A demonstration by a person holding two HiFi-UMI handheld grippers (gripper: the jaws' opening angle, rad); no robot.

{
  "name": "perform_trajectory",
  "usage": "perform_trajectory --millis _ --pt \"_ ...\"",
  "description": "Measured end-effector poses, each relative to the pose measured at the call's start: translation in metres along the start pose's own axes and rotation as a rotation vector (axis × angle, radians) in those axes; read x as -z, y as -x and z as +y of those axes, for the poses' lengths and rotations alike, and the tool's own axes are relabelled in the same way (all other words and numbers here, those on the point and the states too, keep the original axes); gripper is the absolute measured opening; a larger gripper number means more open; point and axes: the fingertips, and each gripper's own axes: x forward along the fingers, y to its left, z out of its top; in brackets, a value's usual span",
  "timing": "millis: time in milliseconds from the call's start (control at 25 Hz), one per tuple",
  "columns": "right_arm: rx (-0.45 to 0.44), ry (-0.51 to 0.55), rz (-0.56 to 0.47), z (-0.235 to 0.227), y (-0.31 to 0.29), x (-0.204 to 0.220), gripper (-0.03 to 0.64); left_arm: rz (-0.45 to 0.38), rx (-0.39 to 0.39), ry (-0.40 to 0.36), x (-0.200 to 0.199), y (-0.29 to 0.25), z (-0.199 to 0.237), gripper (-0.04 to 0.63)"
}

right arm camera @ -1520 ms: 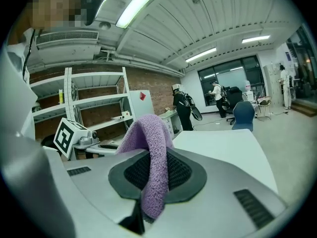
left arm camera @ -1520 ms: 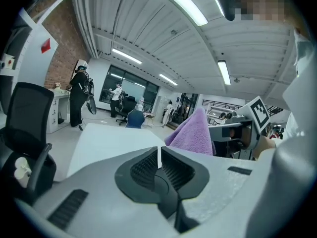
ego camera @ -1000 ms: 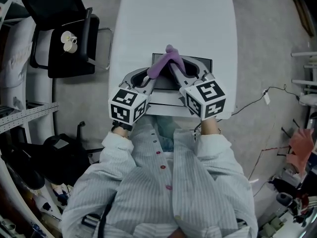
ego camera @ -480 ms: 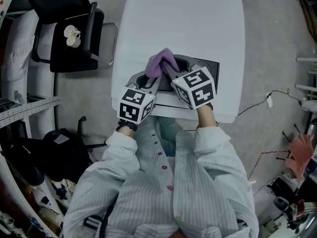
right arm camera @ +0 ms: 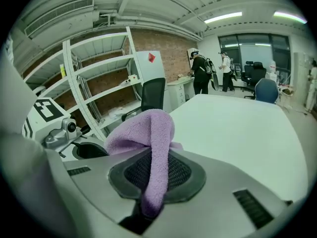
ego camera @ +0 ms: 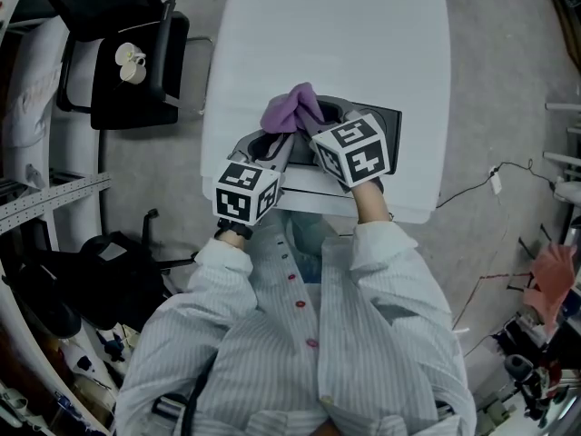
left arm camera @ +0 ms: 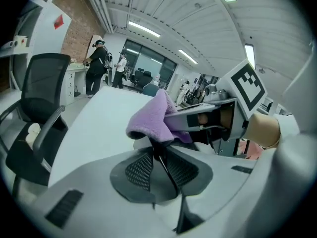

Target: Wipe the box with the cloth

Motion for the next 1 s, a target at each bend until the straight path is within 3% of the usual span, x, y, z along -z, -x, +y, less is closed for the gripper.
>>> perform_trajectory --millis 680,1000 --pt "0.114 0.009 0.088 -0.039 0.033 0.026 0.044 0.018 -0.033 -0.038 0.0 0.0 -0.001 0.074" --pt "0.24 0.028 0.147 -0.075 0.069 0.044 0.044 0.023 -0.035 -0.044 0.0 0.0 -0.002 0.074"
